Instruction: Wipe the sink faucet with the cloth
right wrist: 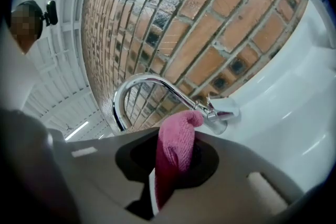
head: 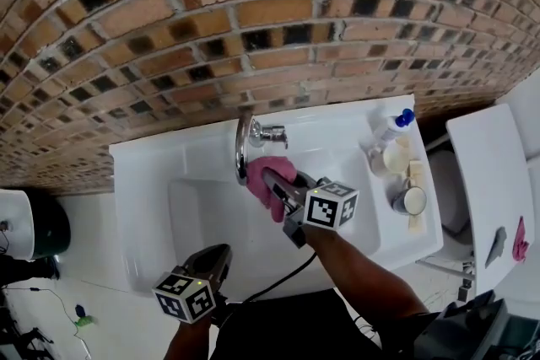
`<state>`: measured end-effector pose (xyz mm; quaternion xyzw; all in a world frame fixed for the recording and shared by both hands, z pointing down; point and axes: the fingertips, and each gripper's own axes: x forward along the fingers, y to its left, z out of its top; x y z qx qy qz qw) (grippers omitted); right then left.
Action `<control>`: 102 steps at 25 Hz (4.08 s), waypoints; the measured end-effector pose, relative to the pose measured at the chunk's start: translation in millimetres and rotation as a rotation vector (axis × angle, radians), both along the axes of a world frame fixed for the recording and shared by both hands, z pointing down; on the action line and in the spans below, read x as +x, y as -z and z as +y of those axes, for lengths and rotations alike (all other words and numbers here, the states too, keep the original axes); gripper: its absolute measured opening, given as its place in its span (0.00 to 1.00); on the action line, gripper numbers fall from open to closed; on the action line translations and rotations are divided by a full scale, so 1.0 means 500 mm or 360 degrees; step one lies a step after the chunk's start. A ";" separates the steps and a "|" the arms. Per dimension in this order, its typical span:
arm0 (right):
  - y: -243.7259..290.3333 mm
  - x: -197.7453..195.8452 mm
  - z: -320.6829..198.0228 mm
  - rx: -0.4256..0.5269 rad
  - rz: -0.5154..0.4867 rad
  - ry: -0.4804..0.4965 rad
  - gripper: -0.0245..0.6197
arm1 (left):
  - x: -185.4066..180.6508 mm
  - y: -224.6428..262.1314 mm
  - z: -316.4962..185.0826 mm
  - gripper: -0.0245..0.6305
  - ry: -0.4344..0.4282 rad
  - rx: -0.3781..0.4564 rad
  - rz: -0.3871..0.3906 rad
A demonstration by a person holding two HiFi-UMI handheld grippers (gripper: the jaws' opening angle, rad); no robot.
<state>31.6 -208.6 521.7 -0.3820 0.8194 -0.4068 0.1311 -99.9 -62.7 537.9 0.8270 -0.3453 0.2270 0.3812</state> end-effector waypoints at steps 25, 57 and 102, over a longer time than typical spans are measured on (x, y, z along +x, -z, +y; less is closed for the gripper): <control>-0.162 0.042 -0.155 -0.0565 -0.0619 -0.0383 0.11 | -0.048 -0.010 0.016 0.04 0.0305 -0.0058 -0.0078; -0.133 -0.005 -0.166 -0.0449 -0.0614 -0.0358 0.11 | -0.079 -0.001 0.051 0.04 0.0390 -0.0044 -0.0077; 0.175 -0.024 -0.028 0.0087 -0.1377 0.0376 0.11 | -0.042 0.055 0.110 0.04 0.0342 0.0111 0.0005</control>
